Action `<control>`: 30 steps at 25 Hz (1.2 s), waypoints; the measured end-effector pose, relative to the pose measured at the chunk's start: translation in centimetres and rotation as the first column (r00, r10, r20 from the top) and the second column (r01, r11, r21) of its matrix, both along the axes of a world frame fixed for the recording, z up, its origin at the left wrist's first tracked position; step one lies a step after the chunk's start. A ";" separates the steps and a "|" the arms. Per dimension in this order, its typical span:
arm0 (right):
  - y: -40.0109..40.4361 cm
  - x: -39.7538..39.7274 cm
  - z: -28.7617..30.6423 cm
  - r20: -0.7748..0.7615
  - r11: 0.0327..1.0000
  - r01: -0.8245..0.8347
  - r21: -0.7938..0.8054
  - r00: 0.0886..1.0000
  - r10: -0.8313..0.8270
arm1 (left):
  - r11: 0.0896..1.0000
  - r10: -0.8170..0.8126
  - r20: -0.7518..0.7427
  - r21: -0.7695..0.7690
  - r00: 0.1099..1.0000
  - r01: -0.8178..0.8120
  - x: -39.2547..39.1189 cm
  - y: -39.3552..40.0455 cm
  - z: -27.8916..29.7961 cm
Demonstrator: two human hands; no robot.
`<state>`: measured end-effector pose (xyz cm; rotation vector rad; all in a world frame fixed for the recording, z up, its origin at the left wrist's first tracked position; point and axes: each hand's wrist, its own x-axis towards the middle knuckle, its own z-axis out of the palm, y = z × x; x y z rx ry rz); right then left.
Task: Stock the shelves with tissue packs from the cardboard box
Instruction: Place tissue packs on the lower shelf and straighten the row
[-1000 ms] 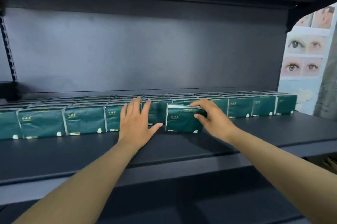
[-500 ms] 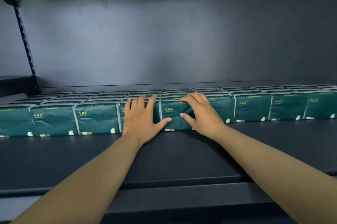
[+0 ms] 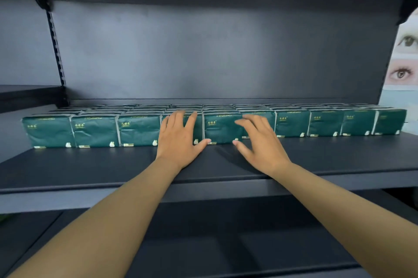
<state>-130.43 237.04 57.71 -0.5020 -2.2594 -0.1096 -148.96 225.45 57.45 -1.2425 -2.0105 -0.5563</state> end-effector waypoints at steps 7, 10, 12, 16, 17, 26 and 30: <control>-10.8 5.0 -4.1 -0.039 0.995 0.034 -0.099 0.999 -0.038 | 0.992 -0.114 0.088 -0.040 0.990 0.118 3.4 -11.7 -5.0; -15.4 6.3 -9.4 0.017 0.985 0.039 -0.168 0.999 -0.036 | 0.986 -0.146 0.093 -0.066 0.985 0.152 4.6 -16.7 -11.5; -17.9 7.1 -14.7 0.078 0.974 0.041 -0.222 0.997 -0.024 | 0.979 -0.169 0.104 -0.097 0.980 0.179 5.4 -19.6 -17.4; -21.7 8.5 -27.0 0.221 0.917 0.055 -0.396 0.975 0.037 | 0.910 -0.112 0.316 -0.349 0.942 0.225 7.3 -24.5 -31.1; -22.4 8.9 -30.1 0.245 0.894 0.055 -0.445 0.968 0.062 | 0.879 -0.082 0.374 -0.409 0.924 0.243 8.1 -25.4 -34.1; -23.7 11.4 -48.9 0.421 0.716 0.169 -0.677 0.887 0.189 | 0.725 0.129 0.633 -0.586 0.763 0.363 14.8 -25.5 -49.6; -22.0 10.9 -51.9 0.414 0.701 0.168 -0.694 0.889 0.197 | 0.748 0.154 0.633 -0.577 0.758 0.330 14.7 -23.6 -51.9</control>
